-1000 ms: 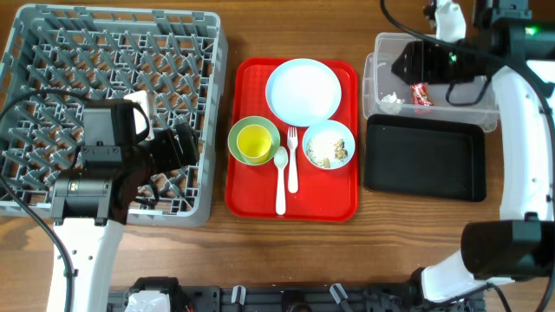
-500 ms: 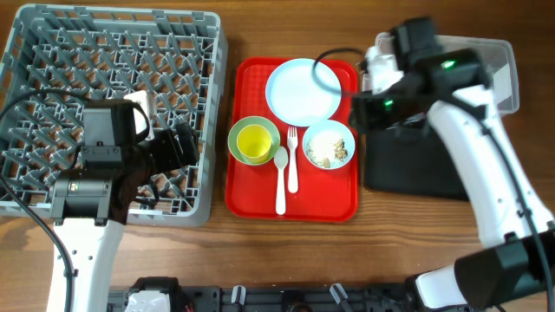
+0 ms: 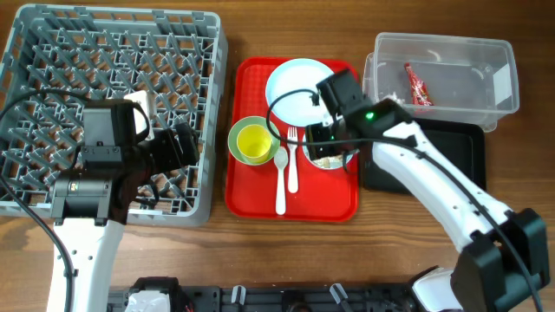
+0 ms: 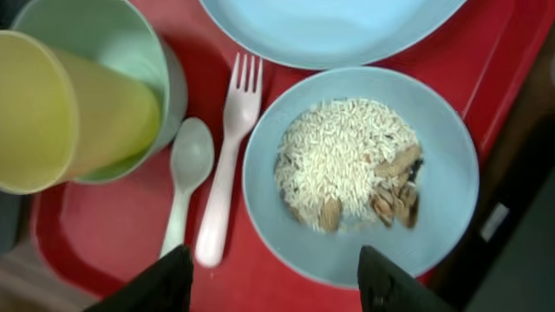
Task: Sort waste into correct bins and load items into the dishwasher rack
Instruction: 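Move the right gripper to the blue rice bowl and grasp its rim, then lift the blue bowl over the black tray and tip out the rice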
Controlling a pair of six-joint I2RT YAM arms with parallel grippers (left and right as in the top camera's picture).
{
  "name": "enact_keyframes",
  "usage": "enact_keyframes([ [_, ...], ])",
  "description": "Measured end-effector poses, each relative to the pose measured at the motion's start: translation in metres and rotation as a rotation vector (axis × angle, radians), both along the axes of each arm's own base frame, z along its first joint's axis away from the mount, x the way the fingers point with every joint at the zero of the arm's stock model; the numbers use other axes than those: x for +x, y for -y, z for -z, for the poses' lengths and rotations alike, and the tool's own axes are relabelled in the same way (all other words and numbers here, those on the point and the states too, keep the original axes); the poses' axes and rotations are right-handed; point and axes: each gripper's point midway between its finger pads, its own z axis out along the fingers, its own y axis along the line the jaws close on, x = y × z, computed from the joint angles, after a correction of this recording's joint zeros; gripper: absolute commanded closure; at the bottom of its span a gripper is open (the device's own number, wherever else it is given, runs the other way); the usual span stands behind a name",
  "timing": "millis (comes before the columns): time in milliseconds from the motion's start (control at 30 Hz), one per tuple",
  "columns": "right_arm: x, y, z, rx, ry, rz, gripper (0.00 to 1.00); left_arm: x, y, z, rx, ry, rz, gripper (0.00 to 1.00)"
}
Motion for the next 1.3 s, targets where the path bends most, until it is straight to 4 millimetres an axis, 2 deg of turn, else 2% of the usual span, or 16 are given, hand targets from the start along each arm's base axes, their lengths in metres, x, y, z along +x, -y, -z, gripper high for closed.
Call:
enact_keyframes([
  [167,-0.002,-0.001,0.025,0.018,0.016,-0.002,0.45,0.000,0.000,0.000,0.000,0.000,0.000,0.00],
  [267,0.000,-0.007,0.026,0.027,0.031,-0.022,0.49,0.000,0.000,0.000,0.000,0.000,0.000,0.00],
  [400,0.001,-0.021,0.031,0.039,0.046,-0.061,0.50,0.000,0.000,0.000,0.000,0.000,0.000,0.00],
  [533,-0.003,-0.030,0.052,0.015,0.011,-0.098,0.51,0.000,0.000,0.000,0.000,0.000,0.000,0.00],
  [700,-0.010,-0.039,0.075,-0.009,-0.031,-0.137,0.67,0.000,0.000,0.000,0.000,0.000,0.000,0.00],
  [967,-0.011,-0.038,0.078,-0.031,-0.030,-0.128,0.90,0.000,0.000,0.000,0.000,0.000,0.000,0.00],
  [1133,-0.009,-0.032,0.079,-0.063,-0.020,-0.108,0.96,0.000,0.000,0.000,0.000,0.000,0.000,0.00],
  [1300,-0.011,-0.027,0.079,-0.092,-0.028,-0.101,0.96,0.000,0.000,0.000,0.000,0.000,0.000,0.00],
])
